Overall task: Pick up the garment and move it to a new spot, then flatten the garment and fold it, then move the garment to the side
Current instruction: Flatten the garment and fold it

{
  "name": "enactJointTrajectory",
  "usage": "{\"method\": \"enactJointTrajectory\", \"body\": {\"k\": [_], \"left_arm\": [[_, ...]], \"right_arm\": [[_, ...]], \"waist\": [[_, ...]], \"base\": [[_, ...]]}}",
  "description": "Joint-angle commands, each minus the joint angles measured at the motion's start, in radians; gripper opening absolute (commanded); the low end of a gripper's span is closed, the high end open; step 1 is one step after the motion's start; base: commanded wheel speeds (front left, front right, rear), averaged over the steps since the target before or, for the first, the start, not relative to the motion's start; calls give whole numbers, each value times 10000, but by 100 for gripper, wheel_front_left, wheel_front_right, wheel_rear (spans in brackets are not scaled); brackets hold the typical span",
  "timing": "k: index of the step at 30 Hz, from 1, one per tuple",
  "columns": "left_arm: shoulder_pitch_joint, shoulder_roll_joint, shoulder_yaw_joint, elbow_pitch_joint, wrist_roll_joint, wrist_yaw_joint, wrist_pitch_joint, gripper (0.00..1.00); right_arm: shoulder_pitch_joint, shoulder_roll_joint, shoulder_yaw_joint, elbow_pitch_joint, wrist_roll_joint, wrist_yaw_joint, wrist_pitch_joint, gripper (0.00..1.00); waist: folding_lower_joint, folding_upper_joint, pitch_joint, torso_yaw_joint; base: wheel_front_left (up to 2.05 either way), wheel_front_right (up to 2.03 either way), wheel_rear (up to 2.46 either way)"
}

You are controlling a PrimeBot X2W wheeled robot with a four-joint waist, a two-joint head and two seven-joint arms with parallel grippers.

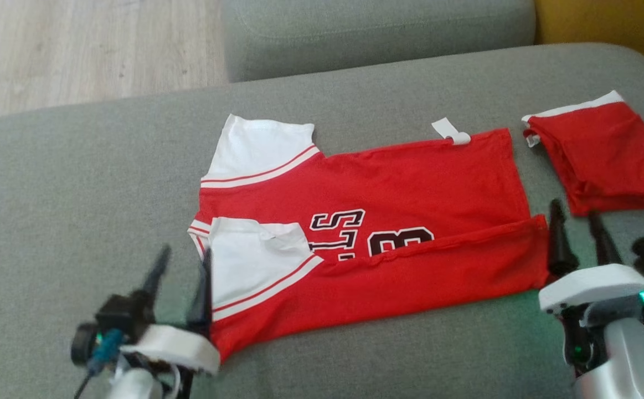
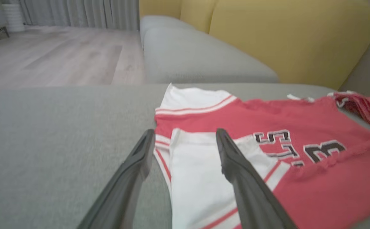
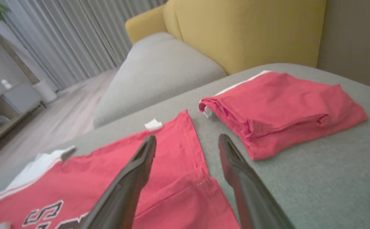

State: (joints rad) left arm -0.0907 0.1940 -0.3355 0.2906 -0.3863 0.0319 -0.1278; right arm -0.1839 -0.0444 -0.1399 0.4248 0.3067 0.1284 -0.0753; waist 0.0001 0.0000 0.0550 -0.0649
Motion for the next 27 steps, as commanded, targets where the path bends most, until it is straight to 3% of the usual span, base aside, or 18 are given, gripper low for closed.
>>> {"method": "enactJointTrajectory", "body": {"k": [1,9,14,22,27], "left_arm": [[-707,13,567,-468,-34,102,-418,100],[-1350,-275,1097,-1628,59,-139,-1307,100],[-2393,224,1026,-1442,458,-533,-1174,100],[-5690,1643,363,259,582,-1445,1766,100],[-7481,2415,-439,1680,-89,-1613,3832,100]], "right_arm": [[-242,-58,292,-410,298,23,-433,100],[-395,-58,1326,-994,1244,23,-1736,100],[-707,-58,1549,-1369,1330,23,-1847,100],[-1225,-58,1608,-2164,1729,23,-1862,100],[-1510,-58,1795,-2504,2009,23,-1863,100]], "waist": [[-1,0,106,-35],[-1,0,804,-383],[-1,0,1486,-667],[-1,0,2663,-1125],[-1,0,3221,-1492]], "base": [[0,0,0],[0,0,0],[0,0,0],[0,0,0],[0,0,0]]}}
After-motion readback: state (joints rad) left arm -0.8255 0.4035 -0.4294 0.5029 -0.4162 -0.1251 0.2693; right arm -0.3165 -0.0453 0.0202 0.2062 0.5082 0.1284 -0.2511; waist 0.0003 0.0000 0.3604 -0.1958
